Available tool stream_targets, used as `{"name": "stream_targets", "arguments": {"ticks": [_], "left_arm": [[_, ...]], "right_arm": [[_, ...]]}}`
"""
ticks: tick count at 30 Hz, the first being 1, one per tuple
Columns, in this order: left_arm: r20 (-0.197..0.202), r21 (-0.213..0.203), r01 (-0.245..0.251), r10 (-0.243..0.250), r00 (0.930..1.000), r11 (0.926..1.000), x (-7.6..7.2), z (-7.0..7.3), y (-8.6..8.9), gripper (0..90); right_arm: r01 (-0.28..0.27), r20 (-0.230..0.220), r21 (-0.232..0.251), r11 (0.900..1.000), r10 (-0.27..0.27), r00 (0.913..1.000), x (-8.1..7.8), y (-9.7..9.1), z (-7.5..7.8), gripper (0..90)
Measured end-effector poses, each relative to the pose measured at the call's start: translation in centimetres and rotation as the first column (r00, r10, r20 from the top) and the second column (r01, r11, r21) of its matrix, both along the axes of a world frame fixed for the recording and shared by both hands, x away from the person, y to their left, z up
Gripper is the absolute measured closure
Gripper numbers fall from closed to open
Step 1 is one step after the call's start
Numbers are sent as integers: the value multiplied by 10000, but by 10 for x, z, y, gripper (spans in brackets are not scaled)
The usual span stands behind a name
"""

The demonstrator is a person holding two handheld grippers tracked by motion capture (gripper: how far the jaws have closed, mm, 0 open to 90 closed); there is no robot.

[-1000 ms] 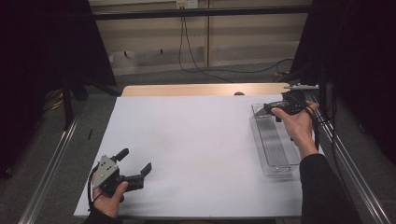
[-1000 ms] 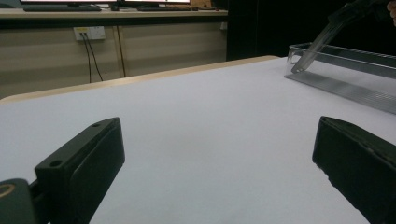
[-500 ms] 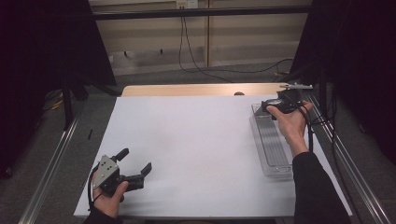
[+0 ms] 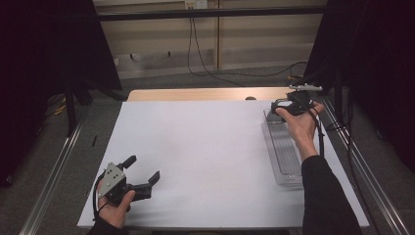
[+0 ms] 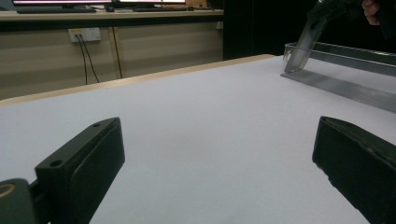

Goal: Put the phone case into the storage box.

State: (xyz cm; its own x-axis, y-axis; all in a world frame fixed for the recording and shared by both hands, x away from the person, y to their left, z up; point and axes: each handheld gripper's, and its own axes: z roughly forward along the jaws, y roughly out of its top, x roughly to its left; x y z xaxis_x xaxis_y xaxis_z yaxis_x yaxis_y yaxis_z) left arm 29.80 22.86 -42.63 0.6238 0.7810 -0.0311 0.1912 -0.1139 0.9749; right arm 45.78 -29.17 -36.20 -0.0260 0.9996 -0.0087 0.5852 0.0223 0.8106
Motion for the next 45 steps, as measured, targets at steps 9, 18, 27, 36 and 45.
{"name": "stream_targets", "arguments": {"ticks": [9,18,27,36,45], "left_arm": [[13,79,32,-32,10000,10000,0,0,0,23],[5,121,41,-41,10000,9999,0,-1,-1,24],[11,145,60,-60,10000,9999,0,0,0,24],[5,115,68,-68,10000,9999,1,0,0,24],[-17,103,92,-92,10000,9999,1,-1,-1,24]], "right_arm": [[-14,152,-41,10000,15,9999,6,1,-1,114],[78,478,84,9999,-82,9988,11,-1,-3,114],[36,637,51,10000,-39,9980,14,0,-5,112],[-26,664,10,10000,26,9978,17,0,-5,111],[-32,712,-41,10000,34,9975,20,1,-6,111]]}}
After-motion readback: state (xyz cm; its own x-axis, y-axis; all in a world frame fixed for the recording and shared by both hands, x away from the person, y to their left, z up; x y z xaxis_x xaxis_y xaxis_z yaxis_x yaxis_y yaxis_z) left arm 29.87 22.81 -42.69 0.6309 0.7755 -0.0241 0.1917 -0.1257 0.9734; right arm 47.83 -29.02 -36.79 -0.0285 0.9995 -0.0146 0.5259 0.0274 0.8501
